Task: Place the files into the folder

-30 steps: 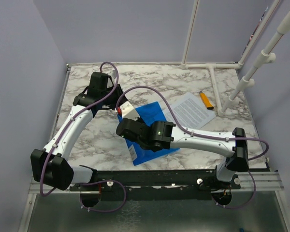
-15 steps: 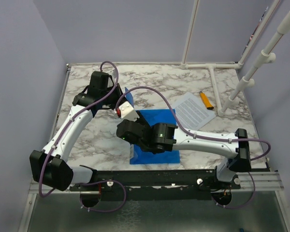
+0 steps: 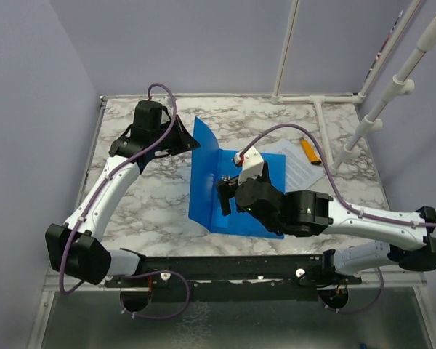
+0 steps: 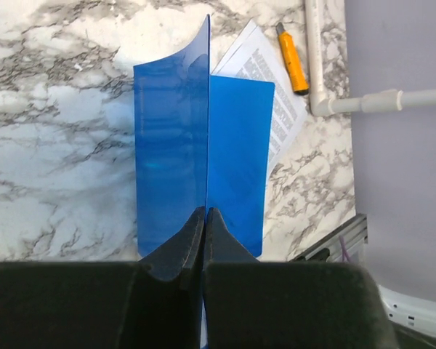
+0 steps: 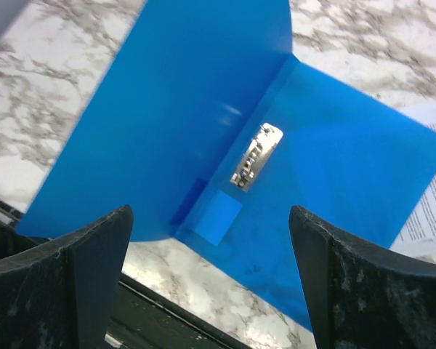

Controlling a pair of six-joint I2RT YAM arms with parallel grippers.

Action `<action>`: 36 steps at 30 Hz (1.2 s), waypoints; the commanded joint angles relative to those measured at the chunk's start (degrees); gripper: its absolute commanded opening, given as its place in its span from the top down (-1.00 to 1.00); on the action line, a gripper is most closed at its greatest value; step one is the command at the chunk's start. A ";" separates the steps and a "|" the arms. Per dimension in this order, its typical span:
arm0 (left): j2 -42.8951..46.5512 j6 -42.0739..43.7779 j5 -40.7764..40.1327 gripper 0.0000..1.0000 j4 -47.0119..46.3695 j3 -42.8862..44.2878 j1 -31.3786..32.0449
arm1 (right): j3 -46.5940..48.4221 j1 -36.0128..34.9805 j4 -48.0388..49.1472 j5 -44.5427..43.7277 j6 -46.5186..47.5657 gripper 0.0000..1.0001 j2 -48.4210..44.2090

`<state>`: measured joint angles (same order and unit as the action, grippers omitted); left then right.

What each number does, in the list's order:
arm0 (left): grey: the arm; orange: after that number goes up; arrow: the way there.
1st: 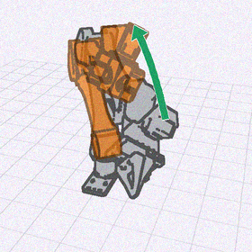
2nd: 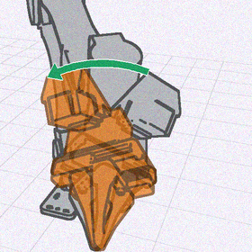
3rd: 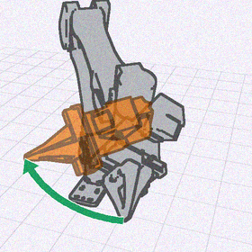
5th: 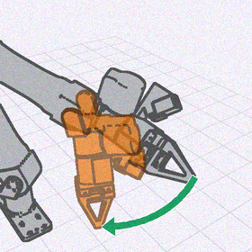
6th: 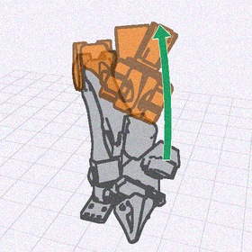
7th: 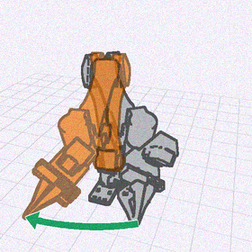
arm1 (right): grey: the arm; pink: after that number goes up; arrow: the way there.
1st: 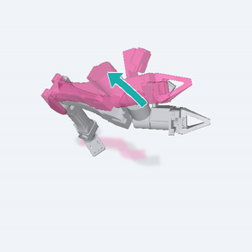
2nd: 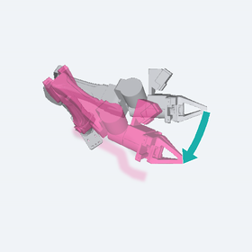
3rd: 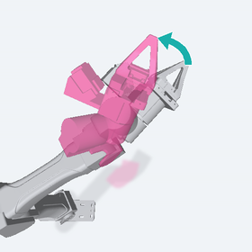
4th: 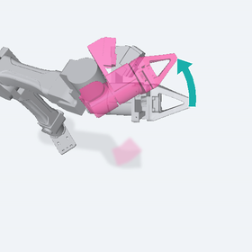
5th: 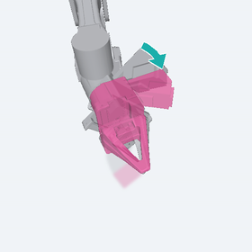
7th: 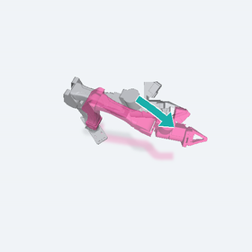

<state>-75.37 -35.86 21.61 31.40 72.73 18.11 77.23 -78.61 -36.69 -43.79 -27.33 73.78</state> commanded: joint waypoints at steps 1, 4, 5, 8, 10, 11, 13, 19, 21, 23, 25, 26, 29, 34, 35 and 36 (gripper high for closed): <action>-1.46 -3.36 3.73 1.00 -8.39 -1.71 -1.20 | -7.76 4.22 1.47 0.55 -6.03 -0.87 -3.86; -1.78 -5.08 5.84 1.00 -11.83 -4.00 -2.97 | -12.25 7.67 3.13 4.66 -8.02 -0.95 -5.48; -1.65 -5.41 6.24 1.00 -12.92 -4.90 -3.67 | -13.57 8.37 3.77 5.49 -8.51 -0.99 -5.47; -0.79 -7.56 9.43 1.00 -17.75 -8.44 -6.43 | -16.35 11.78 6.10 11.04 -9.55 -1.00 -4.47; -0.52 -9.25 11.98 1.00 -20.90 -11.09 -8.55 | -18.11 13.91 8.27 14.61 -9.87 -1.00 -3.40; -0.43 -9.84 12.97 1.00 -22.20 -12.29 -9.41 | -18.90 14.85 9.44 16.15 -9.88 -1.00 -2.73; -0.02 -11.09 14.70 1.00 -25.04 -15.05 -10.92 | -19.84 16.47 11.73 18.99 -9.79 -1.00 -1.06; 2.08 -11.84 16.73 1.00 -29.44 -22.54 -15.08 | -19.68 19.56 15.68 24.69 -10.90 -1.00 5.73; 3.03 -11.45 17.04 1.00 -29.40 -24.14 -16.19 | -19.07 20.22 16.24 25.61 -11.59 -1.00 8.27; 4.06 -10.64 16.87 1.00 -28.94 -25.55 -17.10 | -18.77 20.85 16.89 26.00 -12.21 -1.00 10.60; 5.27 -9.19 16.21 1.00 -27.64 -26.63 -17.57 | -18.63 21.52 17.24 26.09 -12.75 -1.00 12.64; 5.90 -8.25 15.62 1.00 -26.43 -26.86 -17.58 | -18.63 21.75 17.30 25.67 -13.09 -1.00 13.55; 7.75 -5.62 13.59 1.00 -23.88 -27.72 -17.58 | -19.02 22.29 18.02 25.29 -13.63 -1.00 15.88; 9.13 -3.87 11.71 1.00 -21.66 -29.83 -17.58 | -19.26 22.63 20.38 27.49 -14.39 -1.00 19.81; 9.27 -3.00 11.06 1.00 -21.01 -30.21 -17.58 | -19.44 22.63 20.97 27.76 -14.62 -1.00 20.42; 9.39 -2.40 10.42 1.00 -20.38 -30.68 -17.58 | -19.49 22.77 21.30 27.98 -14.84 -1.00 21.03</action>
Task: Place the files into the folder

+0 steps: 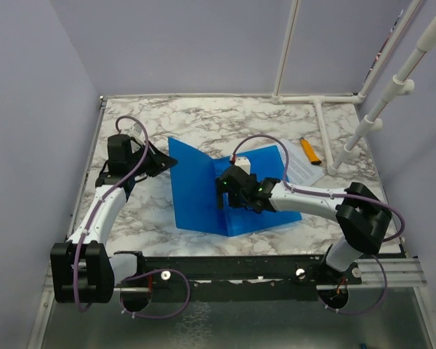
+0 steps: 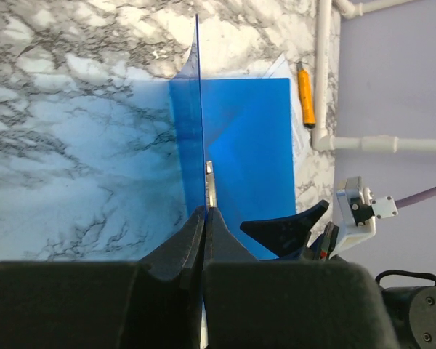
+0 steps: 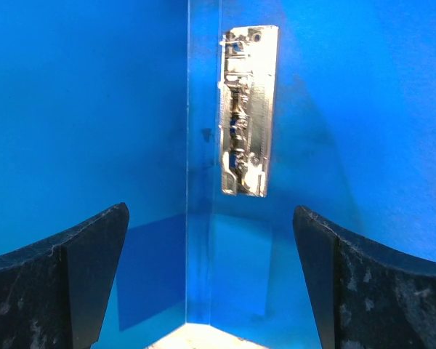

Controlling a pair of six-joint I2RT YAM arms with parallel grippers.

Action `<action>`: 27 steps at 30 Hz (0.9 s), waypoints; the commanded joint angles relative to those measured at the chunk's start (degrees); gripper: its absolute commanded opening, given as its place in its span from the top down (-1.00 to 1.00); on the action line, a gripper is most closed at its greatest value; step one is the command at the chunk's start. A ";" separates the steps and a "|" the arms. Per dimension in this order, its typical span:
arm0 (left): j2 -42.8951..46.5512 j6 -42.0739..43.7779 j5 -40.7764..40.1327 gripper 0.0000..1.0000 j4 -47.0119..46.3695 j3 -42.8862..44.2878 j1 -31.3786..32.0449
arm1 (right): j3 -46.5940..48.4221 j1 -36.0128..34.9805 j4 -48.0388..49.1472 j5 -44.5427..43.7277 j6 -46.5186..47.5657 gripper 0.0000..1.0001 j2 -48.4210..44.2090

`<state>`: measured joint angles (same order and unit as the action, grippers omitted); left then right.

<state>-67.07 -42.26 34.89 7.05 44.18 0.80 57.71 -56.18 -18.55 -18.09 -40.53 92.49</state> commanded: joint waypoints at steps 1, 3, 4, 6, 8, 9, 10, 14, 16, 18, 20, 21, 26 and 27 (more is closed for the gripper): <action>1.21 4.55 -3.47 1.00 4.51 -2.62 -0.27 | 0.03 0.30 3.43 2.65 -1.72 -1.00 2.96; 1.26 5.41 -4.55 1.00 5.51 -3.32 -0.27 | -0.06 0.31 4.13 3.65 -1.79 -1.00 4.18; 1.24 5.82 -4.89 1.00 5.84 -3.72 -0.27 | 0.00 0.34 4.41 4.01 -1.78 -1.00 4.88; 1.24 6.44 -5.89 1.00 6.41 -4.15 -0.27 | 0.17 0.33 4.40 4.04 -1.83 -1.00 6.15; 1.36 7.23 -7.09 1.00 7.15 -4.34 -0.27 | 0.32 0.31 3.96 3.37 -1.89 -1.00 7.33; 1.43 7.54 -7.77 1.00 7.65 -4.29 -0.27 | 0.29 0.29 3.68 3.00 -1.91 -1.00 7.88; 1.50 7.86 -8.33 1.00 8.02 -4.25 -1.28 | 0.27 0.33 3.30 2.64 -1.92 -1.00 8.49; 1.92 8.87 -10.10 1.00 9.20 -3.80 -1.68 | -0.17 0.29 1.05 -0.11 -2.29 -1.00 10.38; 2.18 9.11 -10.83 1.00 9.58 -3.75 -1.68 | -0.63 0.28 0.45 -1.07 -2.36 -1.00 10.88; 2.28 9.38 -11.54 1.00 9.93 -3.75 -1.61 | -1.19 0.30 0.38 -1.58 -2.46 -1.00 11.29; 2.30 9.59 -12.54 1.00 10.35 -3.92 -1.63 | -1.38 0.29 0.38 -1.53 -2.26 -1.00 11.95; 2.32 9.72 -13.01 1.00 10.61 -4.02 -1.67 | -1.31 0.26 0.11 -1.56 -2.19 -1.00 12.37; 1.08 10.69 -16.97 1.00 13.22 -4.03 -1.67 | -0.80 0.26 -1.43 -3.03 -1.22 -1.00 15.01; 0.83 10.71 -17.54 0.93 13.59 -4.09 -1.68 | -0.64 0.21 -1.75 -3.01 -0.81 -1.00 15.34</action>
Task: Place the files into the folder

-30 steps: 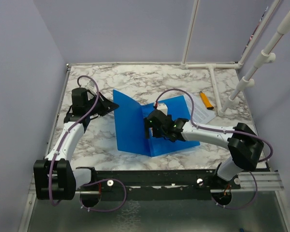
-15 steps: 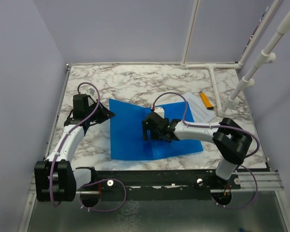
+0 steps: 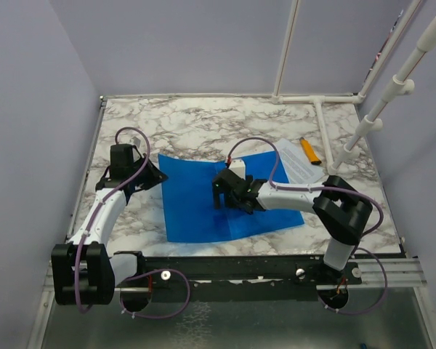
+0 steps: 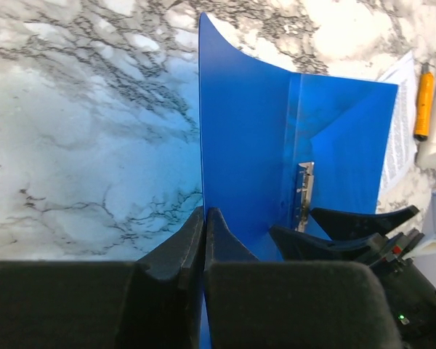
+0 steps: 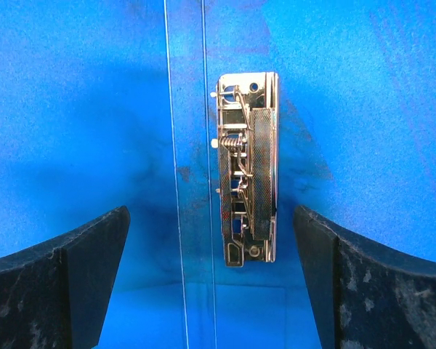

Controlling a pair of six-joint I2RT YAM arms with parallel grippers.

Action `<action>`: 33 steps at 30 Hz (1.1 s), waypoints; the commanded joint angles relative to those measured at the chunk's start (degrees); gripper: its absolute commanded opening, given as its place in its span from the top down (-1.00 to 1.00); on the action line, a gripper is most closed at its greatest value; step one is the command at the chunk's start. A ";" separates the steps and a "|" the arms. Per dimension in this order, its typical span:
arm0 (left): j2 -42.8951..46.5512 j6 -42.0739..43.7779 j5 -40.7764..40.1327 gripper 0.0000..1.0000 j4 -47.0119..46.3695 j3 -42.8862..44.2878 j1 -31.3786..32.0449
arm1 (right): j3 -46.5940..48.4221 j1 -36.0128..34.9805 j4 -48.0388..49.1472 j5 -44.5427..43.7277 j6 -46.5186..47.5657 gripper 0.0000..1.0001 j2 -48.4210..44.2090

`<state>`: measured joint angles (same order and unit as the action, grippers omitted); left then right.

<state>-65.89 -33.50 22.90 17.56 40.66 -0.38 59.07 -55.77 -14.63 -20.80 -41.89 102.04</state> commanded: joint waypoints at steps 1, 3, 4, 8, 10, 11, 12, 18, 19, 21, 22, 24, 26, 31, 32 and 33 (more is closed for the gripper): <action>-0.64 1.94 -6.15 0.78 3.49 -0.51 -0.49 | -1.89 -0.15 -5.92 -0.36 0.88 -1.00 6.25; -1.22 2.14 -6.83 0.67 4.21 -0.24 -0.49 | -1.76 -0.17 -6.17 -0.38 1.80 -1.00 6.77; -1.44 2.34 -7.01 0.58 4.52 -0.16 -0.50 | -1.56 -0.24 -6.36 -0.26 2.26 -1.00 7.11; -2.43 3.69 -10.51 0.02 7.52 1.66 -0.50 | -0.15 -0.50 -7.99 0.16 4.39 -1.00 9.45; -2.32 4.38 -12.66 -0.12 9.11 2.84 -0.49 | 0.74 -0.92 -9.11 -0.14 5.18 -1.00 10.60; -2.05 4.75 -13.88 -0.15 9.82 3.38 -0.48 | 0.98 -1.15 -9.57 -0.39 5.42 -1.00 10.98; -1.62 5.27 -14.98 -0.16 10.43 4.02 -0.49 | 1.12 -1.30 -9.91 -0.63 5.54 -1.00 11.38; 1.03 6.67 -22.08 -0.27 13.81 7.61 -0.06 | 1.11 -1.41 -11.37 -0.93 6.19 -1.00 12.90; 1.49 6.42 -21.79 -0.28 13.86 7.73 0.23 | 1.01 -1.44 -11.36 -0.73 6.27 -1.00 13.13; 1.97 5.56 -20.97 -0.30 13.98 7.52 2.27 | 0.96 -1.37 -11.47 -0.79 6.19 -1.00 13.65; 2.11 4.94 -20.75 -0.31 13.99 7.18 3.55 | 0.84 -1.44 -11.38 -0.94 6.10 -1.00 13.87; 2.19 3.34 -20.53 -0.32 13.86 6.27 6.80 | 0.91 -1.45 -11.12 -1.17 6.03 -1.00 14.11; 1.68 1.93 -20.76 -0.32 13.41 5.24 10.14 | 1.26 -1.37 -10.95 -1.18 6.19 -1.00 14.72; -0.28 -1.01 -20.69 -0.32 10.80 1.12 15.64 | 1.94 -1.36 -9.70 -0.56 6.17 -1.00 15.55; -0.59 -1.43 -20.65 -0.32 10.38 0.30 15.97 | 2.12 -1.36 -9.56 -0.61 6.12 -1.00 15.68; -0.78 -1.98 -20.59 -0.32 9.78 -0.56 16.34 | 2.45 -1.36 -9.54 -0.81 6.04 -1.00 15.91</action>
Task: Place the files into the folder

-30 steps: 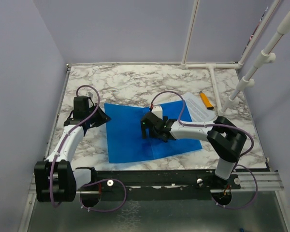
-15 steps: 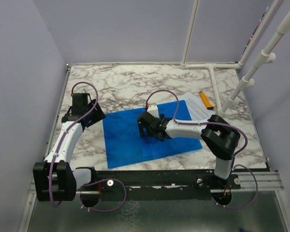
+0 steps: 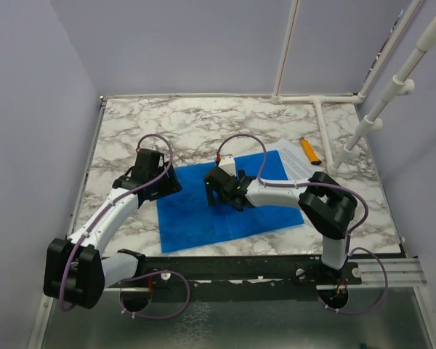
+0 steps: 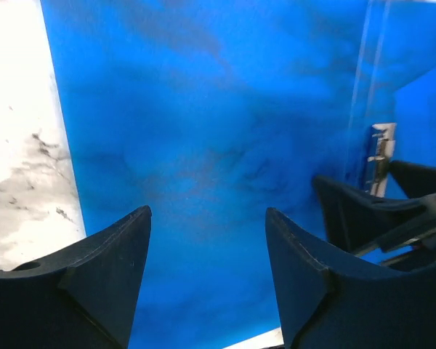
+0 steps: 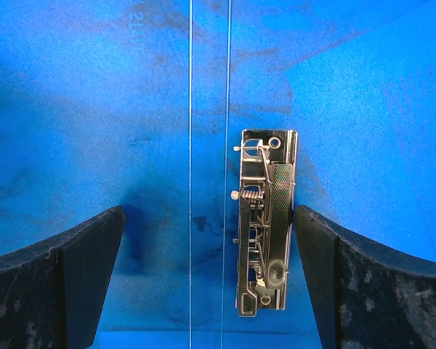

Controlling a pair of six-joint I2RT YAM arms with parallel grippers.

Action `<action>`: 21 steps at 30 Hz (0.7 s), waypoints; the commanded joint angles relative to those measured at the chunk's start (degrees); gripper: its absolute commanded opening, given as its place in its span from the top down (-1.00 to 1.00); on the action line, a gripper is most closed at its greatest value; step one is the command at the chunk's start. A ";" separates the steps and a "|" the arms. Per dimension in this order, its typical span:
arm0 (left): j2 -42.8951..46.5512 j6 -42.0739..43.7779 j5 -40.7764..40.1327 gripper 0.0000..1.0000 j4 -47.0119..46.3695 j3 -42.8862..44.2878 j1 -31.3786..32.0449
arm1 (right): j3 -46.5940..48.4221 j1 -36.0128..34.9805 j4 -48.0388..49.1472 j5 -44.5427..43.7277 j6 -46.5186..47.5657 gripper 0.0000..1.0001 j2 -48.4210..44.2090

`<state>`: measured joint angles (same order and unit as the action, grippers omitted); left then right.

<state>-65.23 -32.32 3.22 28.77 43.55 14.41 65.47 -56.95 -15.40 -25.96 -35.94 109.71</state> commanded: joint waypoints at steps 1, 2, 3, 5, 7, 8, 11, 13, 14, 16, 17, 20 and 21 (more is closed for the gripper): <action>-1.55 -3.66 -1.00 -0.31 -1.92 -4.17 1.95 | -3.72 -0.16 -8.63 4.19 0.27 -1.00 8.55; -1.64 -4.24 -1.35 -0.31 -2.41 -4.78 2.46 | -3.36 -0.10 -8.61 4.10 0.44 -1.00 8.91; -1.73 -4.94 -1.56 -0.31 -2.86 -5.34 2.89 | -2.99 -0.05 -8.59 4.00 0.60 -1.00 9.20; -2.12 -6.42 -2.02 -0.31 -4.34 -6.84 3.73 | -2.09 0.24 -8.62 3.90 0.77 -1.00 9.89; -3.37 -7.27 -2.37 -0.30 -5.22 -8.07 4.39 | -1.58 0.51 -8.20 4.14 1.20 -1.00 10.20; -4.02 -7.47 -2.62 -0.29 -5.56 -8.39 4.66 | -1.24 0.71 -8.01 4.23 1.37 -1.00 10.34; -5.65 -7.95 -3.53 -0.27 -6.89 -9.53 5.37 | -0.24 1.58 -7.83 4.56 2.10 -1.00 10.61; -6.41 -8.19 -5.45 -0.26 -7.75 -10.24 5.74 | 0.43 2.13 -7.51 4.79 2.69 -1.00 10.69; -6.89 -8.31 -5.70 -0.26 -8.11 -10.50 5.86 | 0.95 2.35 -7.40 4.96 3.06 -1.00 10.89; -8.08 -8.29 -5.93 -0.25 -8.72 -10.75 6.12 | 2.24 2.81 -7.48 5.19 3.82 -1.00 11.57; -8.62 -8.21 -6.11 -0.24 -8.89 -10.85 6.27 | 2.89 3.13 -7.64 5.14 4.17 -1.00 11.91; -9.71 -8.20 -6.74 -0.23 -9.24 -10.95 6.62 | 4.30 4.29 -7.43 5.48 5.14 -1.00 12.67; -9.80 -8.14 -6.93 -0.23 -9.29 -10.94 6.67 | 4.80 4.84 -7.14 5.62 5.60 -1.00 12.83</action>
<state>-72.88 -40.05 -0.89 19.70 33.78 20.49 73.08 -54.22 -14.57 -25.76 -32.80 114.59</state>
